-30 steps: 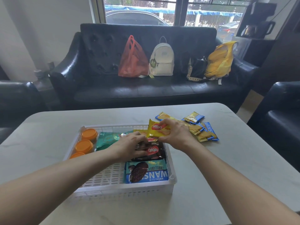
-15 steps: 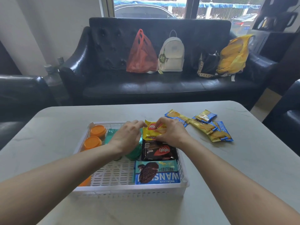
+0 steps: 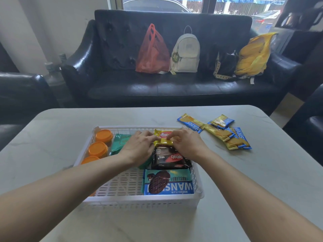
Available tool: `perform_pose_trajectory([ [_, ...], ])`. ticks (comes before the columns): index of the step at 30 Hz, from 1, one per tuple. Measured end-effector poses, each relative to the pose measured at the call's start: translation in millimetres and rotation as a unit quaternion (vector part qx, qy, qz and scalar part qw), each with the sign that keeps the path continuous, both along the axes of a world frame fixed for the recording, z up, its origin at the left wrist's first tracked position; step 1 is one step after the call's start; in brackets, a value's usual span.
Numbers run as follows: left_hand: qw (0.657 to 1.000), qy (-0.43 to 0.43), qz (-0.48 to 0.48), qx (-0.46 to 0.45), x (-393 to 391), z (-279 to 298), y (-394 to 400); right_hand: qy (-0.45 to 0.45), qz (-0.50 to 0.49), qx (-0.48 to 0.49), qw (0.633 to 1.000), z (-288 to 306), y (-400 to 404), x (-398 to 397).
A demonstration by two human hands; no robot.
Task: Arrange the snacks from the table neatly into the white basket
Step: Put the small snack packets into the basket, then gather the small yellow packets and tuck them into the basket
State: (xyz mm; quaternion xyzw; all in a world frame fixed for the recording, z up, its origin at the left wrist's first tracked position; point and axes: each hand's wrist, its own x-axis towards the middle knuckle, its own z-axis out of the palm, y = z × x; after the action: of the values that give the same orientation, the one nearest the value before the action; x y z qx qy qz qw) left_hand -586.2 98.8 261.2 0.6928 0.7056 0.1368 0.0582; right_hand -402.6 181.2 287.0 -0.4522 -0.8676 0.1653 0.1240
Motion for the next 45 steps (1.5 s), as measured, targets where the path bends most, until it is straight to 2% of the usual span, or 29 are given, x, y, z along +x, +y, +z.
perform_pose_trajectory([
  [4,1.0,0.0,0.0,-0.006,0.1,2.8,-2.6,0.015,0.004,-0.007,1.0,-1.8,-1.5,4.8],
  [10,0.997,-0.023,0.03,0.07,8.3,20.4,-24.2,0.02,0.001,0.009,1.0,2.5,-10.2,9.2],
  [12,0.997,-0.017,0.034,0.063,11.7,28.8,-37.7,0.019,0.007,0.015,1.0,2.8,-16.8,11.6],
  [15,0.999,0.004,0.047,0.007,17.0,35.7,-58.9,0.01,0.019,0.027,0.999,2.4,-27.2,16.5],
  [20,0.98,0.025,0.115,-0.157,30.2,30.7,-84.5,0.006,0.021,0.037,0.999,4.1,-38.6,23.1],
  [23,0.975,0.016,0.116,-0.187,37.3,25.2,-89.4,0.006,0.019,0.036,0.999,5.4,-42.3,26.6],
  [26,0.979,0.014,0.117,-0.168,43.5,17.8,-91.3,0.008,0.014,0.036,0.999,5.1,-44.2,31.4],
  [31,0.977,-0.039,0.129,-0.168,45.0,14.4,-92.8,0.004,0.003,0.036,0.999,1.9,-44.8,38.9],
  [33,0.978,-0.019,0.141,-0.152,43.5,18.0,-92.9,0.007,-0.003,0.033,0.999,1.2,-44.8,41.4],
  [37,0.986,0.019,0.154,-0.064,42.2,31.6,-85.4,0.014,-0.029,0.039,0.999,3.5,-43.1,47.6],
  [45,0.999,0.006,0.038,0.015,91.0,68.8,-36.5,0.017,-0.098,0.036,0.994,7.1,-27.1,90.4],
])
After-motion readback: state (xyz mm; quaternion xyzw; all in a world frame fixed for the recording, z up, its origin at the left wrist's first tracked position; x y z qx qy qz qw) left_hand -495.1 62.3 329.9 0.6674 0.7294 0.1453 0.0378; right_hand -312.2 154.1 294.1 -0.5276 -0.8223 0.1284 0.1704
